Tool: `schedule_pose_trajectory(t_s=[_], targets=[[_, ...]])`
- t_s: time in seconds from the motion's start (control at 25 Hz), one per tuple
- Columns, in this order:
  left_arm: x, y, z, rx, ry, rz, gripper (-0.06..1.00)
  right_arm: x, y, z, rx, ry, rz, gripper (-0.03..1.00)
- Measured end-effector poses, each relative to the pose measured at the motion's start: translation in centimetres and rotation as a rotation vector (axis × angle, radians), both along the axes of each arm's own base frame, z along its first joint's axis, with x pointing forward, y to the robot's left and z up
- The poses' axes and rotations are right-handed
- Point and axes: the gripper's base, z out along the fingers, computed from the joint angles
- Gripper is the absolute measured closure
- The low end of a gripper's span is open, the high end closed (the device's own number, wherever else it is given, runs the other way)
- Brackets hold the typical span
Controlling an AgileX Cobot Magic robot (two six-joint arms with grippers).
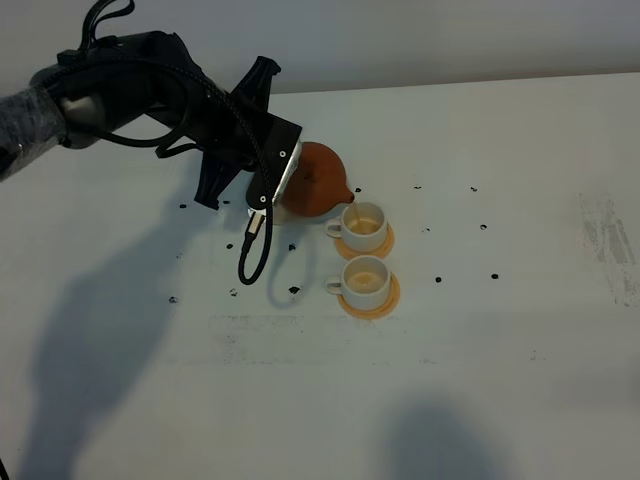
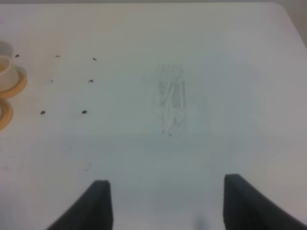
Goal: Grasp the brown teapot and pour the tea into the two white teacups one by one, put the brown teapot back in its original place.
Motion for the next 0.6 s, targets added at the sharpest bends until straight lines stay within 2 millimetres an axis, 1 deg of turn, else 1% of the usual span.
schedule_pose_trajectory(t_s=[0.16, 0.6], targets=[[-0.02, -0.39, 0.09, 0.001, -0.02, -0.006, 0.84, 0.0, 0.0, 0.0, 0.0, 0.0, 0.0, 0.45], [0.09, -0.59, 0.15, 0.046, -0.067, -0.033, 0.84, 0.0, 0.0, 0.0, 0.0, 0.0, 0.0, 0.45]])
